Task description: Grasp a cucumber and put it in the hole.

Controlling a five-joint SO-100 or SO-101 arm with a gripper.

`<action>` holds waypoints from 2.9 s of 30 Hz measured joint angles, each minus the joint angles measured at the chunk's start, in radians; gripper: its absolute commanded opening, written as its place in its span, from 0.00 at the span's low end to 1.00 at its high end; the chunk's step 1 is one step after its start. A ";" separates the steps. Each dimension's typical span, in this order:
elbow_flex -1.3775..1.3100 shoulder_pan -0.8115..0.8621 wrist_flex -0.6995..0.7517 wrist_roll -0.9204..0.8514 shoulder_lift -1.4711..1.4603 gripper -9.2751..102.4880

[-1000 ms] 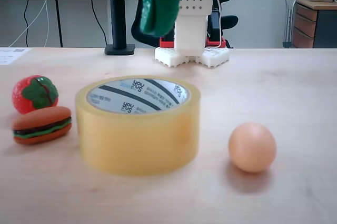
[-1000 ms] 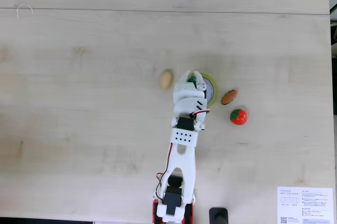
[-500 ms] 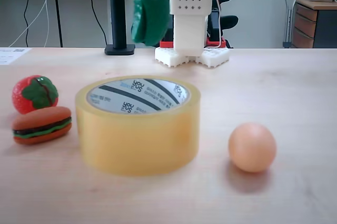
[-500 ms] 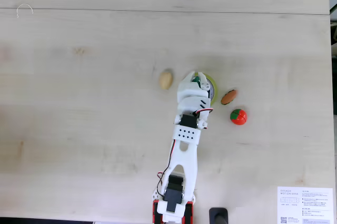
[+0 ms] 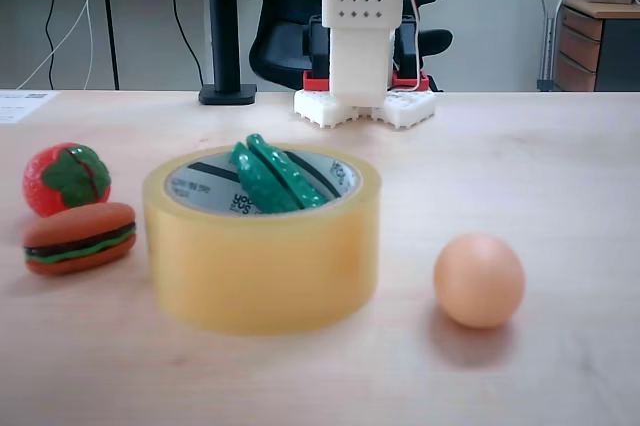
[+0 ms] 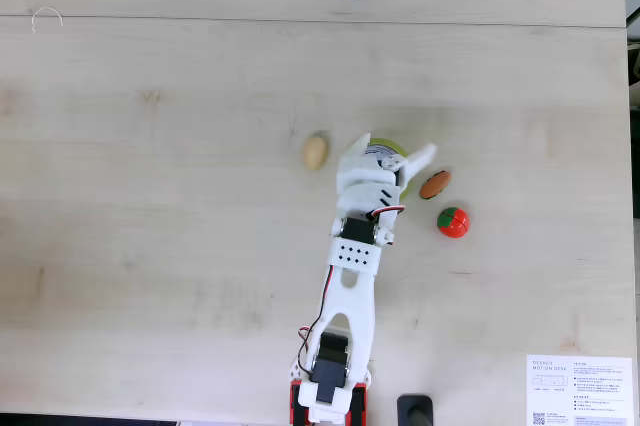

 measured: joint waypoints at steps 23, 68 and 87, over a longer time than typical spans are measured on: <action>0.238 -0.020 0.000 0.000 0.244 0.41; 1.209 -0.014 0.387 -0.285 1.466 0.13; 1.209 -0.014 0.624 -0.097 1.440 0.08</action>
